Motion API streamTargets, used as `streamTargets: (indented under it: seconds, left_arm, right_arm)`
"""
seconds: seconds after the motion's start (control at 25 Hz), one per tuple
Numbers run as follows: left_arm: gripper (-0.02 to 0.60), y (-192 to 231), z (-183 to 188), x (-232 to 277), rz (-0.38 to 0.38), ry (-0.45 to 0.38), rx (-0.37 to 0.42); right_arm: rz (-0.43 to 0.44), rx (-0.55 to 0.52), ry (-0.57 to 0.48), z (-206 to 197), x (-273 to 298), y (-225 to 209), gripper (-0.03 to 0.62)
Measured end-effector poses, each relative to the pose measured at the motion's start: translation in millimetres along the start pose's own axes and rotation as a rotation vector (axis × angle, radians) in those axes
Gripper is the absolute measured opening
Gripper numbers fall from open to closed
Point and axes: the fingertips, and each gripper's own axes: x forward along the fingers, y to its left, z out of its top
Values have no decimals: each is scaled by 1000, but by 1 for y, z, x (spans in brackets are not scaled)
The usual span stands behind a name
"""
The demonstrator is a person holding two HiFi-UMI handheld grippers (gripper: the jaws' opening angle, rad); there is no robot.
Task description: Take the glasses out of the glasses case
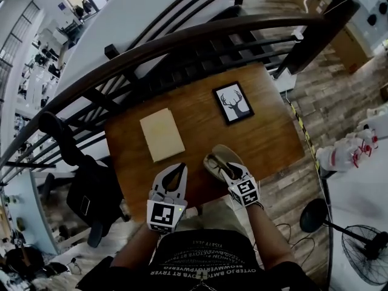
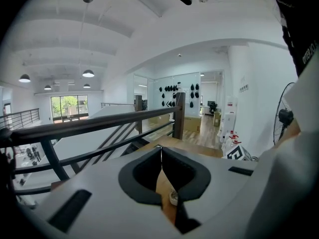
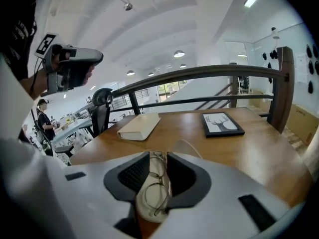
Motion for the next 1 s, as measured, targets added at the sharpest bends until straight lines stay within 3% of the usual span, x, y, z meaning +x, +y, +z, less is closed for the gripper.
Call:
streamTargets:
  seconds: [0.2,0.32,0.76,1.0]
  left_arm:
    - [29,-7,9,15,-18,-28,34]
    - [29,-8,7,18,-19,-46,3]
    - [29,-9,-34,22,-38,20,5]
    - [29,-11,-40,23,-56,0,-20]
  right_arm:
    - [-1,30,43,-17,17,-10,112]
    - [-3,36,62,-24,24,-13,110]
    - [-44,12,194,-47,50,-19,98]
    - [-61,12,216,-52,53,-20,79]
